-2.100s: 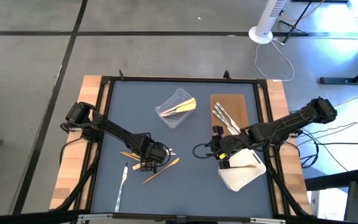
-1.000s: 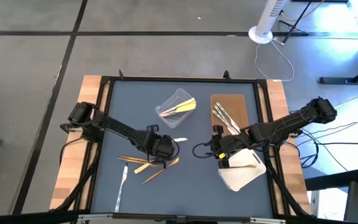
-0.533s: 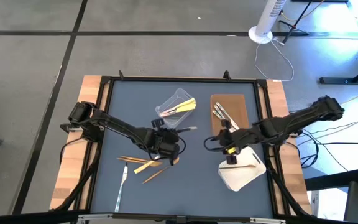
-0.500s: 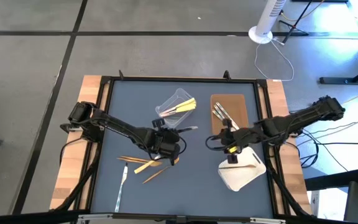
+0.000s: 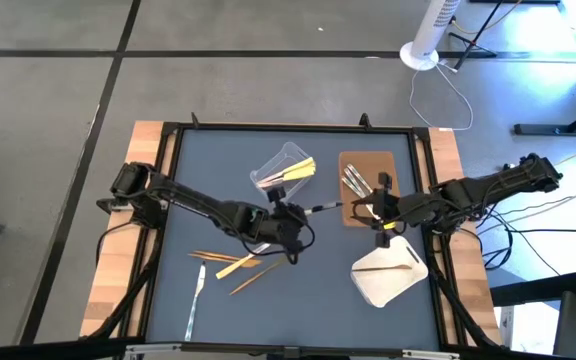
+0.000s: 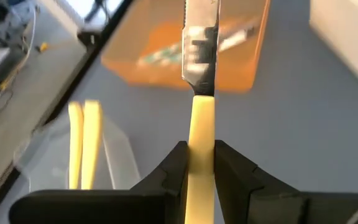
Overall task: Sort silverware by color (type)
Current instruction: Put the yellow knife into the transparent bin
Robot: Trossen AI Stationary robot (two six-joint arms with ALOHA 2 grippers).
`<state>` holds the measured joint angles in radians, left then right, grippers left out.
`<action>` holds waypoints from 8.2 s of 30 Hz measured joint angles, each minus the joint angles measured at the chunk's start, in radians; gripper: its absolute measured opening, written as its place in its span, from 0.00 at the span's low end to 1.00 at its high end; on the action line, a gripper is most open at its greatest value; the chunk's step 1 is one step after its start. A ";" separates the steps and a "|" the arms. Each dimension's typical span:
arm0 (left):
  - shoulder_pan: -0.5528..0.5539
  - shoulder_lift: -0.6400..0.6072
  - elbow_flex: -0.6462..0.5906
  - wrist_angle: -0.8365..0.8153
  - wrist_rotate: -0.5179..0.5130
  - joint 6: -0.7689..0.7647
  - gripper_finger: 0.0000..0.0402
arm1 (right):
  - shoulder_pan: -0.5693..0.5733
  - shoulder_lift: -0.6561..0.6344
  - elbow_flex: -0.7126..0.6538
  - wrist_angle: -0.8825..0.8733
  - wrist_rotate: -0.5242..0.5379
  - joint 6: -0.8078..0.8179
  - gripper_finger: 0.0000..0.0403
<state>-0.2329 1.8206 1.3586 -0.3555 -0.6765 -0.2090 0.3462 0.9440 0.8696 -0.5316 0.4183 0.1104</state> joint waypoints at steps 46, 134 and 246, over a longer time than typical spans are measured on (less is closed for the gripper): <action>0.066 -0.002 0.000 0.759 -0.024 0.193 0.14 | -0.006 0.198 0.000 0.394 0.255 0.014 0.40; -0.084 -0.335 0.002 -0.286 -0.117 -0.108 0.39 | -0.307 0.215 0.001 0.277 0.385 -0.214 0.04; -0.085 -0.343 0.000 -0.368 -0.035 -0.181 0.39 | -0.503 1.046 0.511 0.039 0.682 -1.432 0.05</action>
<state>-0.3183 1.4773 1.3590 -0.7235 -0.7113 -0.3901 -0.1566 1.9904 1.3808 -0.4928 1.0998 -1.3218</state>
